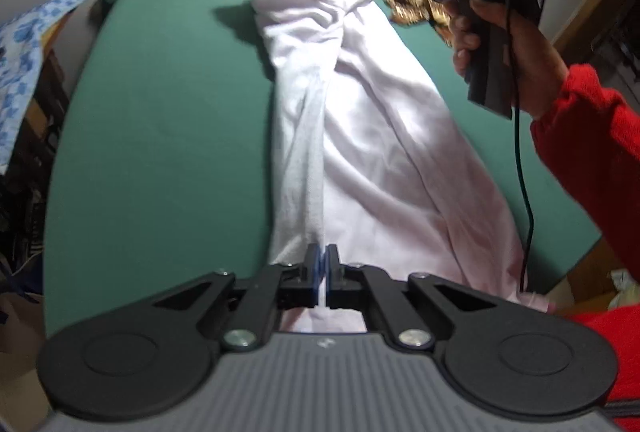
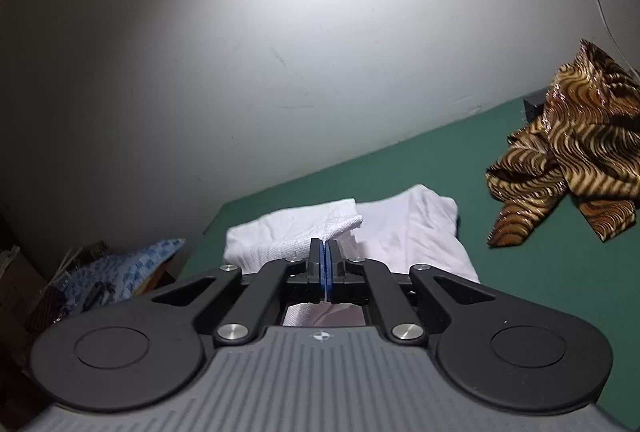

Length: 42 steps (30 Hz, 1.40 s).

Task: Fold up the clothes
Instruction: 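Open the right gripper to release the folded hem and withdraw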

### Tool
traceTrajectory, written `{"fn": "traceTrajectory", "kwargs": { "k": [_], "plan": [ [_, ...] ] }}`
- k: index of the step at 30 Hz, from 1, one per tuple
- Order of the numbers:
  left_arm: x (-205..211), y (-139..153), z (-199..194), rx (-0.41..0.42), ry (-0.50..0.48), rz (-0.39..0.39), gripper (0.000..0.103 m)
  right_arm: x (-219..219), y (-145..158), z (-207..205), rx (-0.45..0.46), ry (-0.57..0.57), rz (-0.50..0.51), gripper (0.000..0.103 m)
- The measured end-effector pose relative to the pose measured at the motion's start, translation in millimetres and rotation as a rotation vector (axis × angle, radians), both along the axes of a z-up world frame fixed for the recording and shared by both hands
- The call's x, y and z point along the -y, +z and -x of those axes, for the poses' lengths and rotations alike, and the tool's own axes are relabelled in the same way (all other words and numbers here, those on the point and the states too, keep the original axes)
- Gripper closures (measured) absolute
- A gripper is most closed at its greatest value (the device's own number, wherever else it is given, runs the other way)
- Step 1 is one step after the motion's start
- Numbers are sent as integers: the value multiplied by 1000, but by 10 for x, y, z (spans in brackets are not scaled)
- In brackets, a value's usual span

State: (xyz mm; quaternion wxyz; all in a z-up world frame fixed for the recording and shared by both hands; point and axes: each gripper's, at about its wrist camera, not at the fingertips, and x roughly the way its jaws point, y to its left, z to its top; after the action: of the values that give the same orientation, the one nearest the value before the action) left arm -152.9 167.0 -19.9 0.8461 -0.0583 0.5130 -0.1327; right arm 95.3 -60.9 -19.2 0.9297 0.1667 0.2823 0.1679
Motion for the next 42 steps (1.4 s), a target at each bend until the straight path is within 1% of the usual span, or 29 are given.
{"fn": "traceTrajectory", "kwargs": {
  "k": [1,3,4,5,7,8,10,12,13,15,16,17,19,20,21,22,23,24,25,27,30,33,35,36,37,38,39,40,42],
  "plan": [
    [53,-62,-8,-22,-17,-11,103,23,-86,-13,-35,-12,41,102],
    [158,-182,-7,-69,-54,-31,103,56,-291,-69,-150,12,93,101],
    [204,-231,4,-88,-70,-44,103,71,-378,-82,-204,33,89,101],
    [237,-266,22,-99,-82,-65,103,88,-398,-62,-215,37,78,101],
    [294,-329,58,-118,-103,-100,103,124,-389,-1,-205,32,55,92],
    [297,-337,75,-118,-101,-104,103,151,-346,14,-175,18,43,89],
    [303,-340,107,-112,-93,-115,103,150,-206,-62,-110,20,22,71],
    [282,-259,128,-64,-63,-151,102,101,-88,-169,-57,43,14,67],
    [267,-223,133,-40,-49,-174,99,43,-54,-234,-38,68,22,62],
    [254,-192,120,-2,-24,-234,87,-139,-117,-469,-37,94,73,56],
    [236,-207,106,0,-16,-260,85,-235,-159,-595,-40,104,101,55],
    [218,-226,91,2,-8,-284,83,-315,-229,-712,-64,105,119,55],
    [196,-301,46,-2,-4,-326,84,-464,-392,-940,-130,99,147,55],
    [191,-341,21,-4,-4,-344,84,-526,-465,-1030,-172,116,144,59],
    [192,-376,-4,-7,-4,-356,84,-564,-490,-1064,-197,133,131,85],
    [192,-400,-23,-13,-6,-359,85,-594,-495,-1079,-213,147,118,99],
    [184,-413,-26,-14,-5,-352,89,-577,-443,-1045,-186,147,94,100],
    [171,-414,-19,-14,1,-338,92,-540,-367,-991,-140,142,67,100],
    [156,-415,-9,-15,6,-324,93,-504,-292,-937,-93,137,40,100],
    [123,-410,28,-26,7,-299,95,-369,-171,-877,-29,76,27,100],
    [64,-325,110,-27,1,-270,96,-220,-171,-981,-52,-23,144,100],
    [-47,-159,164,5,10,-274,96,-254,-244,-976,-36,-55,326,100],
    [-139,-75,149,19,20,-272,95,-280,-325,-992,-63,-34,349,99],
    [-178,-48,121,29,24,-272,94,-286,-370,-1001,-76,-19,347,98],
    [-207,-31,89,40,28,-279,93,-303,-387,-991,-76,-32,367,95],
    [-229,-16,54,51,30,-287,92,-333,-357,-954,-56,-68,396,93],
    [-237,-13,15,63,28,-294,92,-367,-314,-909,-29,-107,426,85],
    [-243,-20,-20,74,20,-291,92,-403,-258,-856,5,-120,430,79],
    [-234,-85,-94,82,-5,-273,81,-521,-88,-744,80,10,363,75]
  ]
}}
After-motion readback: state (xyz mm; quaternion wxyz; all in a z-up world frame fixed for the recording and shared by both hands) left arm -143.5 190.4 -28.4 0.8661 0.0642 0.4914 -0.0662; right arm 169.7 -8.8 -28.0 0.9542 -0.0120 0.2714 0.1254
